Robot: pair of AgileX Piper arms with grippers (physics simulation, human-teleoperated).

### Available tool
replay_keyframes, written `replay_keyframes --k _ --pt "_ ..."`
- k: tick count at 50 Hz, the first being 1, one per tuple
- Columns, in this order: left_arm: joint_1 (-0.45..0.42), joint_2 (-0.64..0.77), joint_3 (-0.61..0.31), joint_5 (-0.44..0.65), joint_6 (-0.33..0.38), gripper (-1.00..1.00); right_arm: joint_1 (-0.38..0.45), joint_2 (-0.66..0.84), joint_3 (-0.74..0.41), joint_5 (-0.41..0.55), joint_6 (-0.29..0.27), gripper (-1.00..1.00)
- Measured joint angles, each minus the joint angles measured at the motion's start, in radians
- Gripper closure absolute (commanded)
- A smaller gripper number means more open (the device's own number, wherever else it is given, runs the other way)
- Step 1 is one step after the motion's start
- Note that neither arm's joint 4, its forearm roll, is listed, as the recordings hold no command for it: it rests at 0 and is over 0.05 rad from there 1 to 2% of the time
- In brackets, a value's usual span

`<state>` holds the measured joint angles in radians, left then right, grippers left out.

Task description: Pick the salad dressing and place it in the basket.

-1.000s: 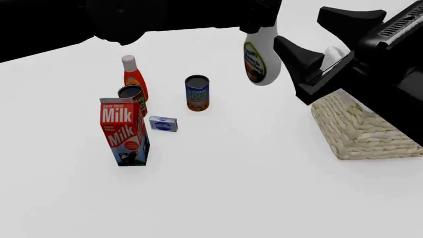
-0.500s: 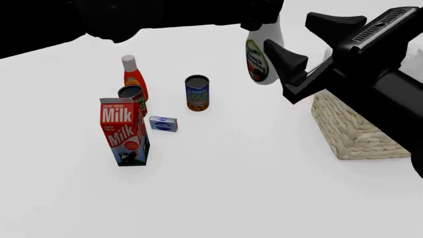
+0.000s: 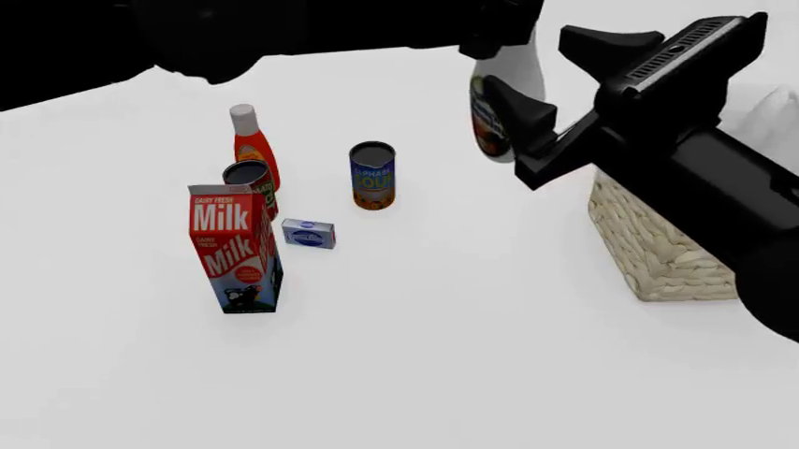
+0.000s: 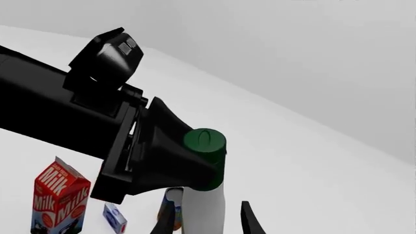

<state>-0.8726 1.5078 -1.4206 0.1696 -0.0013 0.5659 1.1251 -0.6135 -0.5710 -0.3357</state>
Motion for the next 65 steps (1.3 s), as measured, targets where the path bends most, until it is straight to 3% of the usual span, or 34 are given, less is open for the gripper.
replay_keyframes --k 41,42,64,65 --pt "-0.029 -0.032 0.008 0.013 0.001 1.0 0.003 0.099 -0.047 -0.033 -0.027 -1.0" --pt "-0.029 -0.033 0.008 0.013 0.001 1.0 0.003 0.101 -0.048 -0.034 -0.028 1.0" --pt "-0.028 -0.04 0.015 0.013 0.001 1.0 0.014 0.107 -0.05 -0.037 -0.052 1.0" --pt "-0.028 -0.04 0.016 0.014 0.001 -1.0 0.015 0.106 -0.05 -0.036 -0.052 1.0"
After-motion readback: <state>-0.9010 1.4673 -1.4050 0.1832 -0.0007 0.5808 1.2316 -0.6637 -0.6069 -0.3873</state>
